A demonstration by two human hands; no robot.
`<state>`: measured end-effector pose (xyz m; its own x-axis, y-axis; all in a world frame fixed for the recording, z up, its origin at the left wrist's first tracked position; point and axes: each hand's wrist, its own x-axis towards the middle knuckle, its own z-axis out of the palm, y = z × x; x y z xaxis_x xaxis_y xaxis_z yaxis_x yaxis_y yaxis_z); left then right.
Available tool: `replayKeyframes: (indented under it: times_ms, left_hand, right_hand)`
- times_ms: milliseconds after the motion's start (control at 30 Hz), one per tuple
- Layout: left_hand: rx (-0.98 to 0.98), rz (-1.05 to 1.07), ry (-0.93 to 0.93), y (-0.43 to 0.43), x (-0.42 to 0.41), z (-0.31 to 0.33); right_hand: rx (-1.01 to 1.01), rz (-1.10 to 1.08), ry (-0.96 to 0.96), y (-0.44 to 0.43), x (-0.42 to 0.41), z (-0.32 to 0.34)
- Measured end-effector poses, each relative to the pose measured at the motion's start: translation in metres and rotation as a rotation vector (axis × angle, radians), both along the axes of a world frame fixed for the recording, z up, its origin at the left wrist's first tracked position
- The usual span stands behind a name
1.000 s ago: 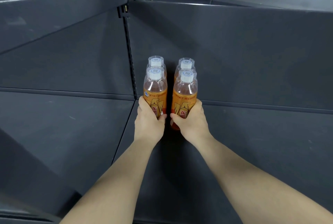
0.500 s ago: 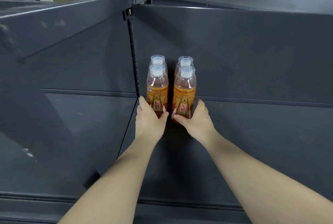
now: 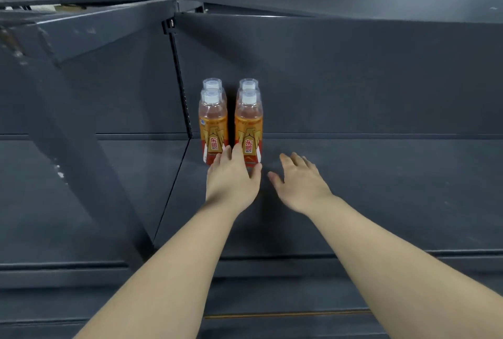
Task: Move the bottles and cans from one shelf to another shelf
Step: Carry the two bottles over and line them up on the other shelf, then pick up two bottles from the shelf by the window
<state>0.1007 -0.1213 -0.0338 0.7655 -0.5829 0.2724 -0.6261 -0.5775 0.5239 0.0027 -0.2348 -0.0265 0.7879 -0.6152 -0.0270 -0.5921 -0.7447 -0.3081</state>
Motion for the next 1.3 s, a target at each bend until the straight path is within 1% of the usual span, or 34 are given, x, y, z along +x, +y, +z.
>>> replayKeyframes:
  times_ms: [167,300,567,867,1067,1300]
  left_hand:
    - [0.238,-0.112,-0.036,-0.026,-0.05,0.013]
    - [0.303,-0.217,-0.058,-0.048,-0.107,0.015]
    - [0.322,-0.475,-0.121,-0.106,-0.231,0.015]
    - [0.311,-0.812,-0.212,-0.174,-0.365,0.018]
    - [0.28,-1.024,-0.263,-0.213,-0.431,0.016]
    - [0.231,-1.254,-0.256,-0.24,-0.491,0.017]
  right_hand:
    - [-0.022,-0.046,0.063,-0.017,-0.065,0.006]
    - [-0.029,-0.13,0.046,-0.034,-0.132,0.008]
    - [-0.081,-0.358,0.004,-0.065,-0.272,0.008]
    - [-0.081,-0.71,-0.004,-0.087,-0.422,0.008]
    - [-0.069,-0.932,0.011,-0.088,-0.488,0.01]
    - [-0.039,-1.159,0.053,-0.079,-0.543,0.013]
